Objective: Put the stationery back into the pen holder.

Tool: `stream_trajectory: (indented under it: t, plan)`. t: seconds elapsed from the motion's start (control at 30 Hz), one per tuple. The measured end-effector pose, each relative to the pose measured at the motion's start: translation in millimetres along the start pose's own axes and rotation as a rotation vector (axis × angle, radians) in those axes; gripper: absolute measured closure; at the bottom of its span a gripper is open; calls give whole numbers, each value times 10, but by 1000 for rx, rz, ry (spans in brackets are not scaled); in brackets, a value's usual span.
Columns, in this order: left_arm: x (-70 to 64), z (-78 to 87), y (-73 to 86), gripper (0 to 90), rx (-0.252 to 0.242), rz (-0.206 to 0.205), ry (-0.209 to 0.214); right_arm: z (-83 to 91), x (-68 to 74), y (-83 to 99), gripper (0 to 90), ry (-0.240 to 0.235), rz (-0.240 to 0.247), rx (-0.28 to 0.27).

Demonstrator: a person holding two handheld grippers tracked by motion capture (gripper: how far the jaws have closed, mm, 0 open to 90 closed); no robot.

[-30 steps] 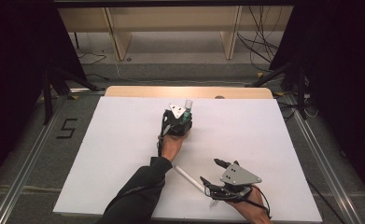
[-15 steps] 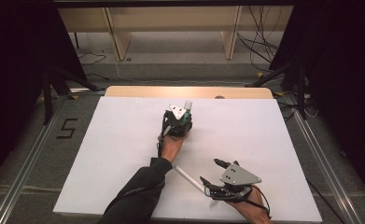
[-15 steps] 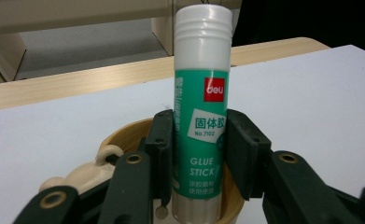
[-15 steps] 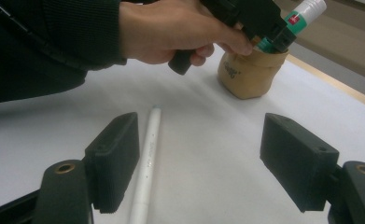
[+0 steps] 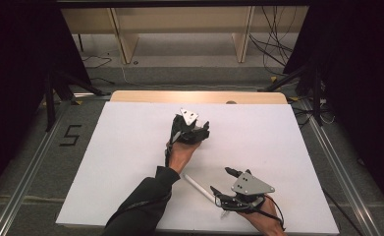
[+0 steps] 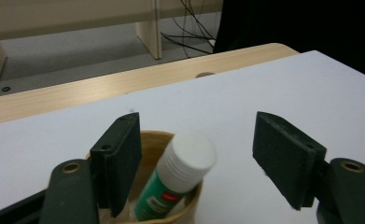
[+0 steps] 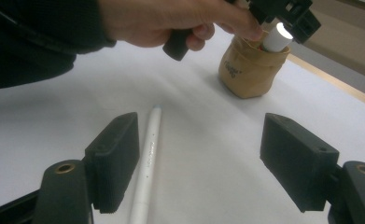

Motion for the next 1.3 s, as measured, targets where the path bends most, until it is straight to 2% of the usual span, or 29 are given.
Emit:
stream_trajectory:
  t: [0.17, 0.27, 0.33, 0.5, 0.83, 1.17, 1.3]
  plan:
    - [-41, 171, -46, 276, 21, -26, 71, 2, 0, -5, 290, 1, -10, 0]
    - [-34, 277, -57, 257, 34, -23, 124, 2, -8, -9, 288, -9, -22, 3]
    - [-15, 350, -51, 243, 41, -31, 153, 4, -11, -12, 286, -9, -27, 4]
    - [94, 522, -12, 225, 48, -19, 207, 0, -25, -15, 284, -21, -51, 3]
    - [325, 809, 96, 203, 41, 4, 284, -19, -27, -19, 282, -35, -75, 19]
    - [401, 952, 178, 194, 48, -15, 323, -23, -69, -20, 278, -63, -134, 38]
    - [410, 1006, 230, 189, 52, -43, 333, -18, -77, -20, 278, -71, -155, 53]
Point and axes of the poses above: each handheld gripper's, and its own axes: z roughly backward along the jaws, y roughly out of its underside, x roughly to its left, the point moved 2 cm from there along -z, roughly forward along the jaws, and after that the axes turned 9 degrees about x, right-handed, at the moved point
